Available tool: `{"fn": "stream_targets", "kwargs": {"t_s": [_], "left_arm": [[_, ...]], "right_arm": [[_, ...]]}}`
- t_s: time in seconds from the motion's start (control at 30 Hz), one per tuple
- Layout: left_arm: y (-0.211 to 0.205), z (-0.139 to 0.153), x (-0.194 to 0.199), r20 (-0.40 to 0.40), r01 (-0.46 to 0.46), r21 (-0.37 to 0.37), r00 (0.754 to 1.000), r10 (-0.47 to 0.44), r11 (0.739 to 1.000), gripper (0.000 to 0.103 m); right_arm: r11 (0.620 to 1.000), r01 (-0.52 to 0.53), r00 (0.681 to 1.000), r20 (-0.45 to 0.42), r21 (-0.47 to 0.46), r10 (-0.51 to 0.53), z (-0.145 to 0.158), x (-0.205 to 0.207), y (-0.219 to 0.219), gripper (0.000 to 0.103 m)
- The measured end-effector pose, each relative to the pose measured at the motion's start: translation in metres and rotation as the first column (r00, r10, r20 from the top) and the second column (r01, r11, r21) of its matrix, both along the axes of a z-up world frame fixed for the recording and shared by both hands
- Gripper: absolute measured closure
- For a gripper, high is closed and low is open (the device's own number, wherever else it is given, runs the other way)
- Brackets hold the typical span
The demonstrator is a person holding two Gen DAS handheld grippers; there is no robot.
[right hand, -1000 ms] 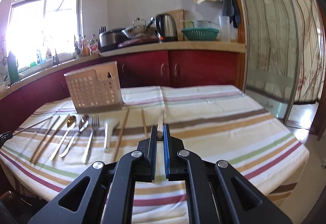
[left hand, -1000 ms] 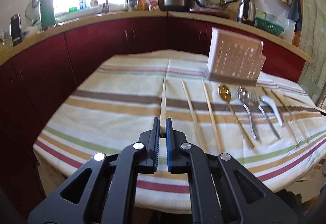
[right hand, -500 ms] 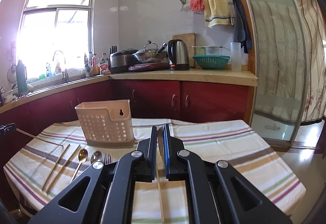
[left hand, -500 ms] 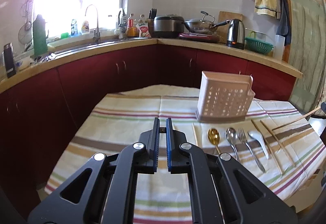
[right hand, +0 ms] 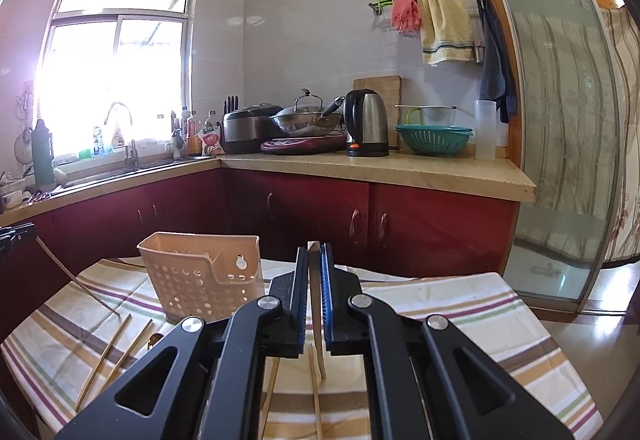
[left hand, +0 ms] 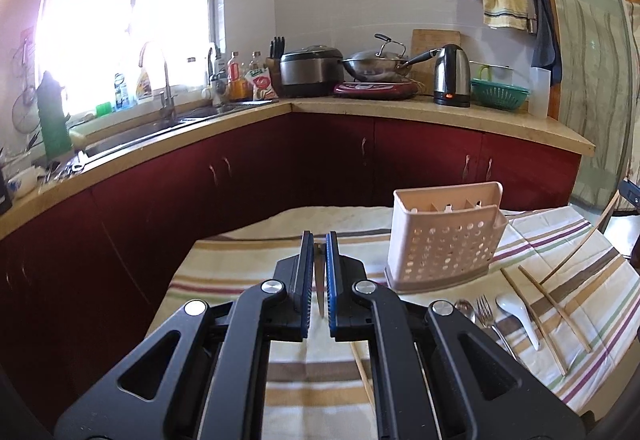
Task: Organize utensils
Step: 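Lift both held chopsticks and carry them toward the beige caddy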
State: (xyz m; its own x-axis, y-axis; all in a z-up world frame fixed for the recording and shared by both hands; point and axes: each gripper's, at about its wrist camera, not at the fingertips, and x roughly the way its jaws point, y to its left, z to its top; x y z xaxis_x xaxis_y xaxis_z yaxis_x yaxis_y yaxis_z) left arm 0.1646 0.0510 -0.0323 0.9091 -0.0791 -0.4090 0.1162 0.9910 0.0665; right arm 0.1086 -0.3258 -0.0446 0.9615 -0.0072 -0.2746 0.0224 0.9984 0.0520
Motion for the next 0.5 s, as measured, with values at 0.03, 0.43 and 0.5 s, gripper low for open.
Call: {"fn": "stream_targets", "kwargs": {"t_s": [0.03, 0.43, 0.5], "left_arm": [[-0.002, 0.002, 0.004, 0.002, 0.005, 0.006, 1.0, -0.005, 1.0, 0.096], [-0.012, 0.014, 0.045, 0.003, 0.035, 0.027, 0.999, -0.035, 0.999, 0.096], [-0.011, 0.016, 0.052, 0.002, 0.034, 0.021, 0.999, -0.034, 0.999, 0.096]], "right_arm": [[1.0, 0.0, 1.0, -0.001, 0.001, 0.0, 0.001, 0.003, 0.0, 0.096], [1.0, 0.001, 1.0, -0.02, -0.002, -0.001, 0.008, 0.037, -0.003, 0.096], [1.0, -0.001, 1.0, -0.023, -0.004, 0.0, 0.008, 0.04, 0.0, 0.096]]}}
